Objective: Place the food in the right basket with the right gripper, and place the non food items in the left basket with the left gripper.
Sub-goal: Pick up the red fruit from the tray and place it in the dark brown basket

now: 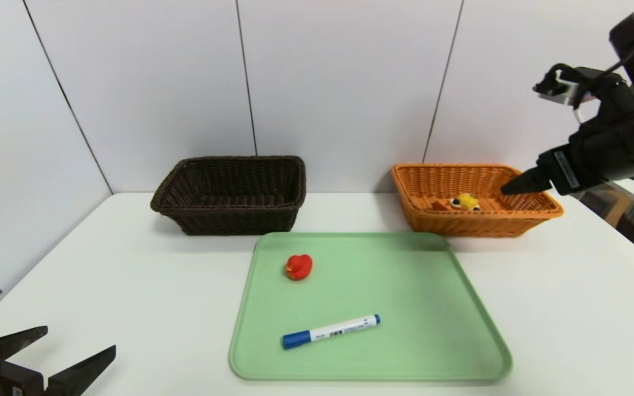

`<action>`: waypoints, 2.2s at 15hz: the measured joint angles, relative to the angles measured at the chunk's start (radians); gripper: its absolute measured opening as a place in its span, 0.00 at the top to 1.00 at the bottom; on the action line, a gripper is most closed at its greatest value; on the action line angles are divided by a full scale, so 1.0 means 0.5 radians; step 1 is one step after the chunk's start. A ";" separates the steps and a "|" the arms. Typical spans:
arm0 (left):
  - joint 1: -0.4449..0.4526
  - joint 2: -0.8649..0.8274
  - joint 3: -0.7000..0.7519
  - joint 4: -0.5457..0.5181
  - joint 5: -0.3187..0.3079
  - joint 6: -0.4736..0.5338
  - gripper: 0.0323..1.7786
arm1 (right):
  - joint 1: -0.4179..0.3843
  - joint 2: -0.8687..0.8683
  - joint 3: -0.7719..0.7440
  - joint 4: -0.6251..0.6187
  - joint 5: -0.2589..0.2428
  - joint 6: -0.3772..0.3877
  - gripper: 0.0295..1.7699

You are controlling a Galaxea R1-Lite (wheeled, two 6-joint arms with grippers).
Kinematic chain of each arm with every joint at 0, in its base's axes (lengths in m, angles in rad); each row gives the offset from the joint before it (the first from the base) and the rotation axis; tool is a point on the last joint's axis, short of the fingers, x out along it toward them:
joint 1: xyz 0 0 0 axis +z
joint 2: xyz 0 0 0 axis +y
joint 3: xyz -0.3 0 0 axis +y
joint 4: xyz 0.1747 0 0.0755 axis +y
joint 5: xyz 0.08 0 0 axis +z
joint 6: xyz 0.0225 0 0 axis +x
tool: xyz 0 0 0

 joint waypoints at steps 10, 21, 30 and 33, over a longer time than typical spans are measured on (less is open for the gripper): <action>-0.009 -0.059 0.063 0.007 -0.019 0.014 0.05 | 0.032 -1.086 1.533 -0.491 -0.023 0.340 0.04; -0.120 0.057 0.004 -0.010 -0.105 0.026 0.05 | 0.037 -1.346 1.801 -0.500 -0.014 0.346 0.04; -0.553 0.557 -0.449 -0.019 -0.101 0.125 0.05 | 0.060 -1.351 1.888 -0.518 -0.005 0.345 0.04; -0.668 0.768 -0.537 -0.118 -0.100 0.119 0.05 | 0.069 -1.344 1.892 -0.538 -0.005 0.346 0.04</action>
